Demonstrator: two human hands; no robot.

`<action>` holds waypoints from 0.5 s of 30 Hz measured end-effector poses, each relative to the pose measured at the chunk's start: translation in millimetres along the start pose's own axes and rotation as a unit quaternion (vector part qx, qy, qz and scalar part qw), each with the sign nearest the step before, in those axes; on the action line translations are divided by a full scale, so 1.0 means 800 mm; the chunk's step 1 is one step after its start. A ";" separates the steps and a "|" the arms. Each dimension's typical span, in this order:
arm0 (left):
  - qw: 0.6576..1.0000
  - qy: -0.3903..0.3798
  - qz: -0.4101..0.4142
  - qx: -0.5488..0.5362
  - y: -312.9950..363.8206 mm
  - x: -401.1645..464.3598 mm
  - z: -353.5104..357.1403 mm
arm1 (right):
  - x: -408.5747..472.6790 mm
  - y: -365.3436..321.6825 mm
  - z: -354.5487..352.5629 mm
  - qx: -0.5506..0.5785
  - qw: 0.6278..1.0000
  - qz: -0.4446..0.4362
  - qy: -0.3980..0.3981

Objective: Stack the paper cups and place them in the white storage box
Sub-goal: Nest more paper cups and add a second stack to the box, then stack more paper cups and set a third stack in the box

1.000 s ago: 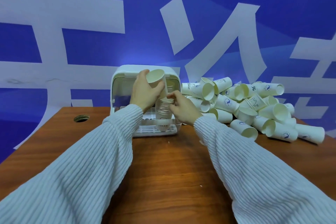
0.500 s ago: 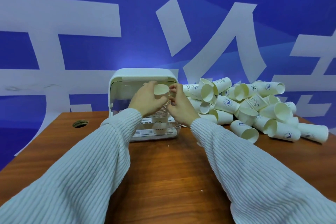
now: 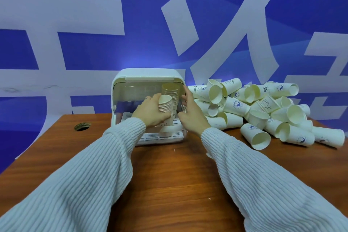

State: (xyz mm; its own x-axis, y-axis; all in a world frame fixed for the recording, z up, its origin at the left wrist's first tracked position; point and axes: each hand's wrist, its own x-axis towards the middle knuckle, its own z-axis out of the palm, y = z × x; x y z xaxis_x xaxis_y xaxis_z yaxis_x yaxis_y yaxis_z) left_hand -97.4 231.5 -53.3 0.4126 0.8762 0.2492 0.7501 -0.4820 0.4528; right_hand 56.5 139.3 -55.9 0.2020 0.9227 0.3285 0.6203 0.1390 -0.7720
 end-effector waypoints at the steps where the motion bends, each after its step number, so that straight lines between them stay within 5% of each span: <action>1: 1.000 0.013 -0.026 -0.009 -0.005 0.002 -0.002 | 0.001 0.000 -0.003 0.003 1.000 0.007 0.007; 15: 0.989 0.069 -0.127 -0.021 -0.021 0.069 0.005 | -0.001 0.022 -0.018 -0.067 0.997 -0.036 0.010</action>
State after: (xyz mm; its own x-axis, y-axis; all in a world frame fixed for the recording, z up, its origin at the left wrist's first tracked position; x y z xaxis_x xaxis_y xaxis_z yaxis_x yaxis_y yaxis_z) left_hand -85.2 288.3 -50.9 0.1370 0.9620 0.2360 0.7975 -0.2484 0.5498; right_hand 78.3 136.0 -61.5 0.1676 0.9045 0.3922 0.7288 0.1542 -0.6672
